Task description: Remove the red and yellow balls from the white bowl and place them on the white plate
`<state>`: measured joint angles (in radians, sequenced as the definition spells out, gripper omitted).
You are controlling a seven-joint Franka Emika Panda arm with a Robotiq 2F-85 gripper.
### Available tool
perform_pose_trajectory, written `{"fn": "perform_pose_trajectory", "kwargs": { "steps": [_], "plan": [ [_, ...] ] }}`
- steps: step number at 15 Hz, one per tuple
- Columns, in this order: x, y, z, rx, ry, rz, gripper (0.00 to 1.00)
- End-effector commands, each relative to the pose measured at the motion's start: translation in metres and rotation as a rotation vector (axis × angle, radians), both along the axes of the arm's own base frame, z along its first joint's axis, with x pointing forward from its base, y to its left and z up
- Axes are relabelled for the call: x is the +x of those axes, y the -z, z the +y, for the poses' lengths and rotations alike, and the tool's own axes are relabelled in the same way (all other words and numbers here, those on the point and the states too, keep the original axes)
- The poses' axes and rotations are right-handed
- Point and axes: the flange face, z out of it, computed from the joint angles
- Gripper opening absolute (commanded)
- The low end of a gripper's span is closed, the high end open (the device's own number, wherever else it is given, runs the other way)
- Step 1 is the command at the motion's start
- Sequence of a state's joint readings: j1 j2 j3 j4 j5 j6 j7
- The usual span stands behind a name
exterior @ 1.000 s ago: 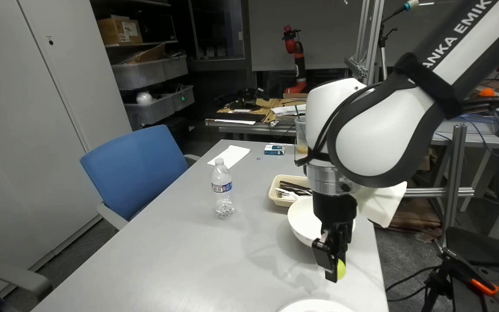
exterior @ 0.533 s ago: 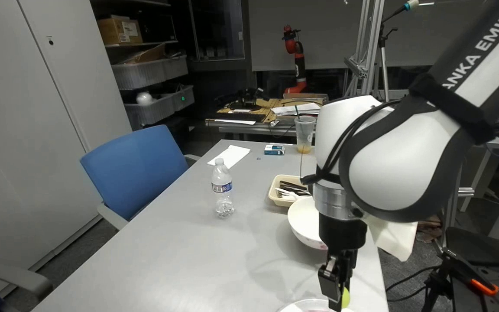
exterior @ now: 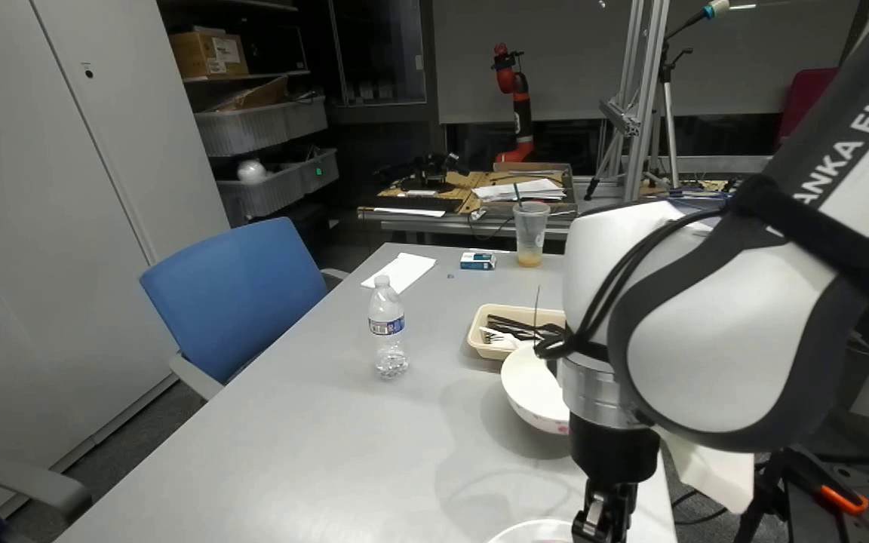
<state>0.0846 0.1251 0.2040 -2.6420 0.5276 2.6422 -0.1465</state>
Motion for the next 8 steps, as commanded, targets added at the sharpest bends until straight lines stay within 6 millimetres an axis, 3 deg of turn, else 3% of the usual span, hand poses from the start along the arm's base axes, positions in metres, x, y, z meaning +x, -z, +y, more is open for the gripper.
{"fn": "perform_pose_trajectory", "kwargs": {
  "steps": [1,2,7,8],
  "plan": [
    [-0.011,0.010,0.006,0.006,-0.019,0.002,0.17],
    [-0.013,0.013,0.006,0.000,-0.021,0.007,0.63],
    [-0.015,0.022,0.004,-0.003,-0.018,0.035,0.98],
    [-0.015,0.023,0.003,-0.003,-0.018,0.040,1.00]
  ]
}}
